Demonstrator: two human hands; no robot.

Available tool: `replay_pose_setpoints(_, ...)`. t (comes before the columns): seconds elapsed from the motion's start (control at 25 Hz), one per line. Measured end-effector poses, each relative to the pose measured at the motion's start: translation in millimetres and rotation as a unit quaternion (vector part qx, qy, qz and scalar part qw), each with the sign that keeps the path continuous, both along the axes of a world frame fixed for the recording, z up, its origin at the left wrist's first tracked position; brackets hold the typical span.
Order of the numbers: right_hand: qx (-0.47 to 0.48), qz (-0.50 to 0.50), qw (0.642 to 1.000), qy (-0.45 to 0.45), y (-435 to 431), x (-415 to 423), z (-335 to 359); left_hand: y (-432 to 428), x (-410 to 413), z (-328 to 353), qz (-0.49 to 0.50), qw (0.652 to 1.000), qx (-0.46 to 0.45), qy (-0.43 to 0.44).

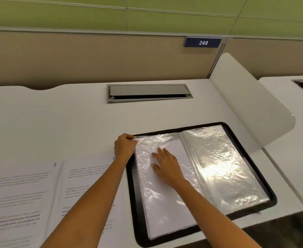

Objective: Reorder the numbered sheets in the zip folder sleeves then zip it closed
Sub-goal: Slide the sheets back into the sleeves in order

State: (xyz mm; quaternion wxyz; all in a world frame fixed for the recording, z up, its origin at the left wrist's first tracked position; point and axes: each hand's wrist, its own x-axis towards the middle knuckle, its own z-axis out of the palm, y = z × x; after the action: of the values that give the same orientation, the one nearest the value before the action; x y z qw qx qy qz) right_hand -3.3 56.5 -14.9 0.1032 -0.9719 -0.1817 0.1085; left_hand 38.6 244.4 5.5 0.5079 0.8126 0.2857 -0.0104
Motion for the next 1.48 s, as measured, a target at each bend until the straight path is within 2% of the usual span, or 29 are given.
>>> replay_pose_setpoints(0.36,0.014,0.077,0.997,-0.002,30.0,2.0,1.7,26.0,-34.7,17.3,0.043,0.992,0.116,-0.034)
replay_pose_setpoints(0.52,0.085,0.061,0.994,-0.018,64.5,-4.5,9.5,51.0,-66.1,14.8,0.051,0.986,0.154,-0.031)
replay_pose_setpoints(0.84,0.141,0.036,0.989,-0.041,186.6,-43.2,31.6,180.1,-146.2,22.0,0.079,0.972,0.219,-0.021)
replay_pose_setpoints(1.08,0.234,-0.011,0.97,0.071,314.7,-102.0,32.2,308.7,-231.2,13.4,0.118,0.953,0.277,0.025)
replay_pose_setpoints(1.24,0.254,-0.01,0.958,0.132,399.1,-137.9,29.8,386.7,-273.4,8.2,0.146,0.931,0.327,0.068)
replay_pose_setpoints(1.48,0.26,-0.023,0.942,0.213,493.2,-177.5,26.0,471.3,-319.1,-3.5,0.183,0.924,0.306,0.14)
